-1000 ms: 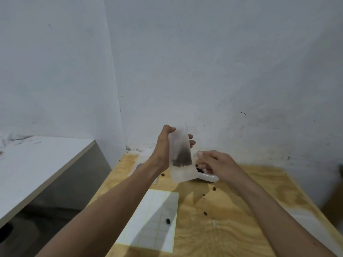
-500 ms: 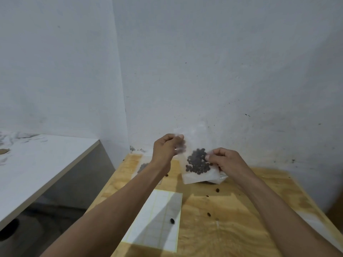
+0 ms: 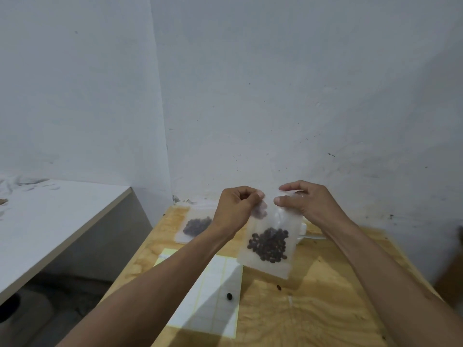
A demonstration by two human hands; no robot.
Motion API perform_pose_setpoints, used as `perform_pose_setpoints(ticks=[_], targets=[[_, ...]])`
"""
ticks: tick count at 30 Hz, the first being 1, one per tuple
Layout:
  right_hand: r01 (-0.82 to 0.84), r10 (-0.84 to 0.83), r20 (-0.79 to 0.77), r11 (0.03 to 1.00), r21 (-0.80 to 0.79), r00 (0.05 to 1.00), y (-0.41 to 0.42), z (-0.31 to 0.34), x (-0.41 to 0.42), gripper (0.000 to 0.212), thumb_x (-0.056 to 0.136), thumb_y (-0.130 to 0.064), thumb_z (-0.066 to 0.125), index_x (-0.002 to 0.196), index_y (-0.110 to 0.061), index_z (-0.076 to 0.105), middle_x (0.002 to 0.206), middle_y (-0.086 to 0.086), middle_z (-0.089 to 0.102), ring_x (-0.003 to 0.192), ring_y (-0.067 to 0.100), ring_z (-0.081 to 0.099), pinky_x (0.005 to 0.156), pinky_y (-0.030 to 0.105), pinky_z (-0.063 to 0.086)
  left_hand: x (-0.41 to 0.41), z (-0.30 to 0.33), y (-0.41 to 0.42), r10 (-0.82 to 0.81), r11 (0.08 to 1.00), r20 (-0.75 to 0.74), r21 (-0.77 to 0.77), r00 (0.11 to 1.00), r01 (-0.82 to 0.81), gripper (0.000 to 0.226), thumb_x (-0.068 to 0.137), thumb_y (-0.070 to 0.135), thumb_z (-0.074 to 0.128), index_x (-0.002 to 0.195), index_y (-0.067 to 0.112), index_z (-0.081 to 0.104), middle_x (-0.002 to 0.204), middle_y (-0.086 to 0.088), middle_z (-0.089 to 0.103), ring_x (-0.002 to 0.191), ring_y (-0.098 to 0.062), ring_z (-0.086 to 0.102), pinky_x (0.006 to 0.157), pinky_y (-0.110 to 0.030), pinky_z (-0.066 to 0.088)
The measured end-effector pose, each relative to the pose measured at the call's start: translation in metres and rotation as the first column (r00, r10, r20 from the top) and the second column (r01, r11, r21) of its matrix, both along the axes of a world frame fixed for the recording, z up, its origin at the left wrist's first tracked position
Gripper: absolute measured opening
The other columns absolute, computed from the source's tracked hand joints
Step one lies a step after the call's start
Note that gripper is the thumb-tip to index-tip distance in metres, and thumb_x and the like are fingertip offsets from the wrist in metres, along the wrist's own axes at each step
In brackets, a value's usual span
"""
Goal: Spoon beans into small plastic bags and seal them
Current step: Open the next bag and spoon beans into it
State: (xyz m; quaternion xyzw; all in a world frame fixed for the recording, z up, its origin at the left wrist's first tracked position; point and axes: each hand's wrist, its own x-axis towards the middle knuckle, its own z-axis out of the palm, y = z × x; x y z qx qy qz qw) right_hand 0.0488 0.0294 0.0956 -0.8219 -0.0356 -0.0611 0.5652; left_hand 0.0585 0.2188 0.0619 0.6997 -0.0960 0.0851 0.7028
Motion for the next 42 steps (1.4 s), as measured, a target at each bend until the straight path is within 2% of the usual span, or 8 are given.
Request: perform_pose_setpoints(ticks=[12, 19, 23, 28, 31, 34, 37, 42], targets=[[-0.095, 0.107, 0.017, 0.942, -0.322, 0.994, 0.011, 0.005, 0.003, 0.032, 0.086, -0.033, 0.071, 0.062, -0.013, 0.061, 0.06, 0.003, 0.041, 0.056, 0.017, 0.034, 0.055, 0.031, 0.026, 0.001, -0.004, -0.006, 0.066, 0.993, 0.038, 0.097, 0.997, -0.07, 0.019, 0.097, 0.01, 0.067, 0.084, -0.001, 0.077, 0.071, -0.02, 0.073, 0.057, -0.025, 0.069, 0.06, -0.03, 0.058], [-0.075, 0.089, 0.027, 0.943, -0.324, 0.996, 0.002, 0.011, 0.005, 0.026, 0.088, -0.035, 0.073, 0.078, -0.011, 0.079, 0.082, 0.008, 0.076, 0.077, 0.021, 0.067, 0.076, 0.04, 0.056, 0.016, 0.003, 0.009, 0.123, 0.99, 0.028, 0.069, 0.992, -0.125, 0.017, 0.096, 0.009, 0.068, 0.089, -0.003, 0.077, 0.071, -0.018, 0.074, 0.058, -0.024, 0.07, 0.061, -0.033, 0.061], [0.071, -0.021, 0.124, 0.906, -0.417, 0.992, 0.005, 0.009, 0.002, 0.042, 0.089, -0.044, 0.072, 0.079, -0.003, 0.075, 0.068, -0.005, 0.069, 0.055, -0.004, 0.057, 0.053, 0.018, 0.041, 0.018, 0.004, 0.01, 0.13, 0.991, 0.019, 0.04, 0.991, -0.131, 0.015, 0.096, 0.012, 0.07, 0.09, 0.001, 0.078, 0.072, -0.014, 0.075, 0.061, -0.026, 0.073, 0.066, -0.038, 0.063], [0.023, -0.03, -0.089, 0.997, -0.08, 0.996, 0.009, -0.007, 0.001, 0.068, 0.082, -0.063, 0.068, 0.084, 0.005, 0.072, 0.074, 0.012, 0.076, 0.068, 0.019, 0.074, 0.068, 0.033, 0.062, 0.024, 0.005, 0.016, 0.203, 0.974, -0.151, -0.067, 0.968, -0.214, 0.018, 0.095, 0.012, 0.071, 0.077, 0.009, 0.076, 0.081, -0.013, 0.077, 0.082, -0.031, 0.075, 0.079, -0.04, 0.062], [-0.123, 0.154, -0.378, 0.987, 0.104, 0.913, 0.013, -0.021, -0.003, 0.04, 0.084, -0.038, 0.08, 0.083, 0.001, 0.075, 0.078, 0.011, 0.077, 0.057, 0.015, 0.065, 0.059, 0.026, 0.052, 0.023, 0.009, 0.027, 0.222, 0.958, -0.336, -0.098, 0.915, -0.269, 0.02, 0.097, 0.017, 0.069, 0.08, 0.006, 0.069, 0.087, -0.013, 0.072, 0.076, -0.026, 0.07, 0.06, -0.028, 0.057], [0.021, 0.114, -0.419, 0.952, 0.305, 0.901, 0.018, -0.031, 0.001, 0.031, 0.085, -0.012, 0.079, 0.101, 0.014, 0.072, 0.092, 0.022, 0.076, 0.065, 0.021, 0.072, 0.059, 0.026, 0.058, 0.015, 0.005, 0.039, 0.03, 0.999, -0.572, 0.032, 0.82, -0.014, 0.039, 0.091, 0.031, 0.077, 0.105, -0.003, 0.064, 0.091, -0.017, 0.07, 0.071, -0.025, 0.069, 0.05, -0.029, 0.056], [0.068, 0.061, -0.443, 0.961, 0.269, 0.894, 0.031, -0.04, 0.005, 0.028, 0.085, -0.01, 0.079, 0.098, 0.014, 0.072, 0.092, 0.025, 0.075, 0.077, 0.03, 0.072, 0.074, 0.039, 0.064, 0.016, -0.008, 0.047, -0.05, 0.993, -0.614, 0.057, 0.788, 0.108, 0.038, 0.081, 0.006, 0.083, 0.111, -0.012, 0.068, 0.11, -0.024, 0.073, 0.083, -0.029, 0.072, 0.06, -0.029, 0.06], [0.048, 0.041, -0.423, 0.979, 0.197, 0.905, 0.06, -0.043, 0.016, 0.027, 0.078, -0.019, 0.087, 0.08, 0.004, 0.073, 0.072, 0.016, 0.06, 0.064, 0.029, 0.056, 0.065, 0.042, 0.055, 0.021, -0.008, 0.072, 0.072, 0.99, -0.523, 0.138, 0.85, 0.001, 0.02, 0.071, -0.001, 0.086, 0.082, 0.003, 0.07, 0.068, -0.015, 0.066, 0.061, -0.022, 0.062, 0.059, -0.028, 0.049]])
